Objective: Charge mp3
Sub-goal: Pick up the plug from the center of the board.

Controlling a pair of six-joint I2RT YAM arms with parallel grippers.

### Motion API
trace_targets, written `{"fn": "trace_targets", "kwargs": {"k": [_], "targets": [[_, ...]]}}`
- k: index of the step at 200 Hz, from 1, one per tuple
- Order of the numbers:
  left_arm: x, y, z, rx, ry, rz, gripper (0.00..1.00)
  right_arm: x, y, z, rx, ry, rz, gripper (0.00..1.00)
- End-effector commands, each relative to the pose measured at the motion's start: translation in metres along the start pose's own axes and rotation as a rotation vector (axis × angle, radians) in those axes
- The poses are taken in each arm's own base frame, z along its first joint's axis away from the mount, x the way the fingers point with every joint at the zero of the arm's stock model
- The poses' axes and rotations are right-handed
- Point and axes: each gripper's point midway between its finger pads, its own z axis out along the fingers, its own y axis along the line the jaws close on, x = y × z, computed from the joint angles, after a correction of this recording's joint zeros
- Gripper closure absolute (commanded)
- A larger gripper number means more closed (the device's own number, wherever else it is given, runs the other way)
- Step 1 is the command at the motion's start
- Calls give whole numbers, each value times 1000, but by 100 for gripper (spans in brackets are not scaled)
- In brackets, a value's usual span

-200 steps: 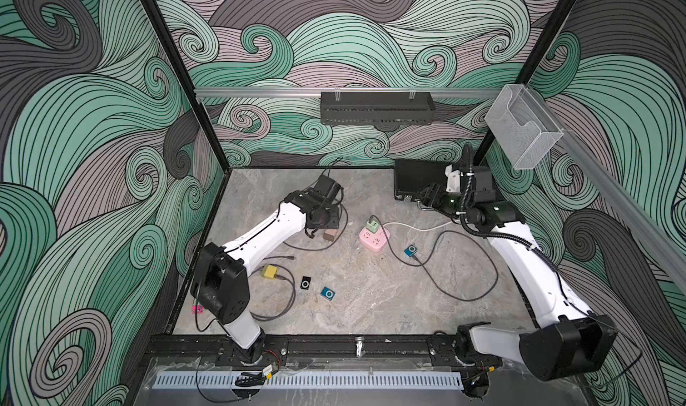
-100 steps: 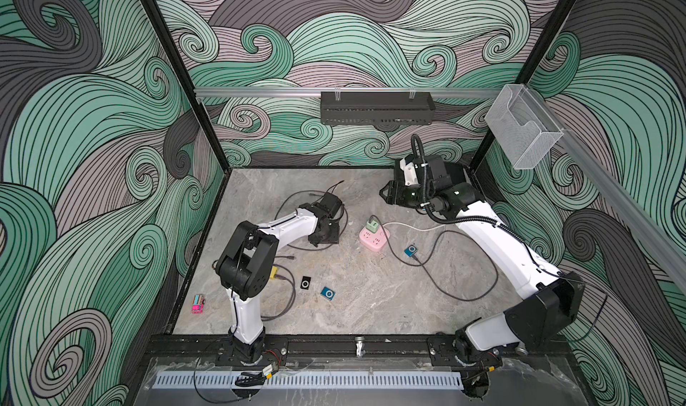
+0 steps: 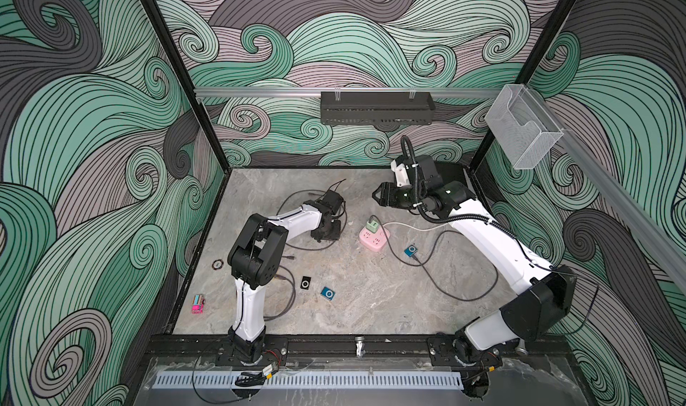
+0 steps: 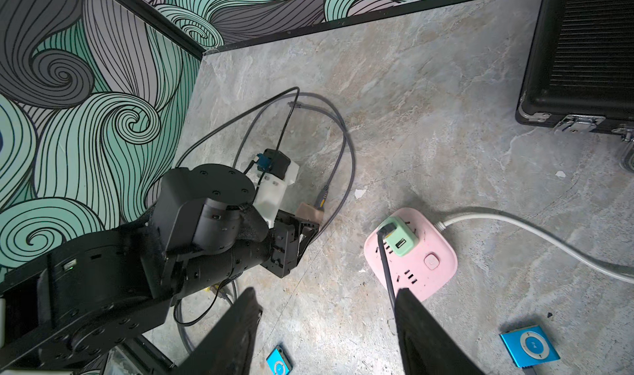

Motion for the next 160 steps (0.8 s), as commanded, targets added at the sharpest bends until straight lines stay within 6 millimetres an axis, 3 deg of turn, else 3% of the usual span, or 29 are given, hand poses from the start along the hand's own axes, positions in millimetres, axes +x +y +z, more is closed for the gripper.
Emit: {"fn": "trace_targets", "kwargs": {"k": [1,24,36,53,85,106,137,160], "targets": [[5,5,3,-13,27,7,62,-3,10,-2,-21,-3,-21,38],[8,10,5,-38,35,18,71,3,20,4,-39,24,-40,38],[6,7,-4,-18,21,39,72,7,24,7,-44,37,-49,39],[0,-1,-34,46,-29,85,71,14,29,14,-62,60,-49,39],[-12,-9,-117,148,-181,159,71,22,42,26,-105,90,-44,41],[-13,-9,-158,188,-261,176,71,26,55,32,-134,109,-62,41],[-6,-12,-190,268,-353,187,71,30,83,37,-216,129,-94,41],[0,-12,-197,309,-393,178,70,34,104,38,-273,143,-120,41]]}}
